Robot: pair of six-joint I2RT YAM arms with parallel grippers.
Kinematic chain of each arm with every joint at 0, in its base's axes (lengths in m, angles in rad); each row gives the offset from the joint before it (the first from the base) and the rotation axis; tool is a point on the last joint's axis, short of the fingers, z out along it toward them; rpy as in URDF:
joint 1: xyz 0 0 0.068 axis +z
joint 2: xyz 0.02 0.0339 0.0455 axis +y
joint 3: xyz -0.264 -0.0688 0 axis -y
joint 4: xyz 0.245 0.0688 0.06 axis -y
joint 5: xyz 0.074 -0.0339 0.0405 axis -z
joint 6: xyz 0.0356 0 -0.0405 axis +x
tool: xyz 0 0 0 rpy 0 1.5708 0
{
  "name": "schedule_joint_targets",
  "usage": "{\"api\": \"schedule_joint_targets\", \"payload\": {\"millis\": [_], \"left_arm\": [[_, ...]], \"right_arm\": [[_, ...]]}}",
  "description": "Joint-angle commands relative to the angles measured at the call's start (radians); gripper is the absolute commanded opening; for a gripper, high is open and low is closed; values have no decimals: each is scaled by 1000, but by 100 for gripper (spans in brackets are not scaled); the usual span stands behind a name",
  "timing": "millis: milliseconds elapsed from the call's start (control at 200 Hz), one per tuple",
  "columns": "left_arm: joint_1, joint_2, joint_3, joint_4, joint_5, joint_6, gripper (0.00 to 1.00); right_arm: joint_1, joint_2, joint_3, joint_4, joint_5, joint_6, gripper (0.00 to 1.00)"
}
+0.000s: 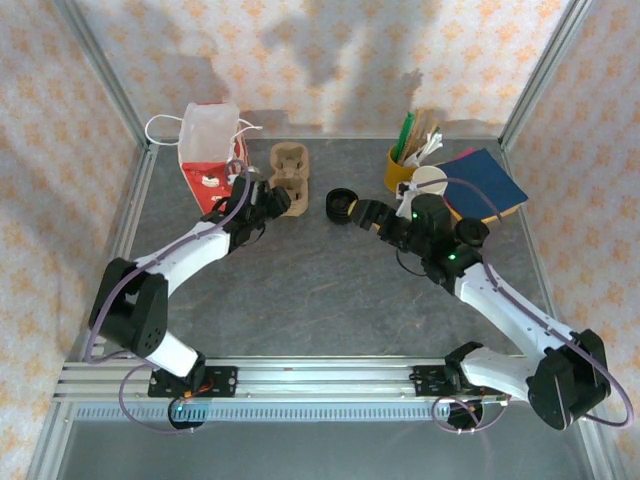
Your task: Pack the takeout coffee
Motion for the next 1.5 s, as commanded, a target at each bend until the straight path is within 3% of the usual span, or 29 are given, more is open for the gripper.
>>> {"api": "schedule_joint_targets", "payload": {"millis": [0, 480, 906, 1491], "left_arm": [[16, 42, 39, 51, -45, -49, 54], [41, 157, 103, 63, -46, -86, 45], [55, 180, 108, 103, -12, -126, 46], [40, 170, 116, 53, -84, -120, 49]], "right_arm": [[19, 14, 2, 51, 51, -8, 91], [41, 61, 33, 0, 70, -45, 90], [42, 61, 50, -31, 76, -70, 90], [43, 91, 50, -42, 85, -80, 89]]}}
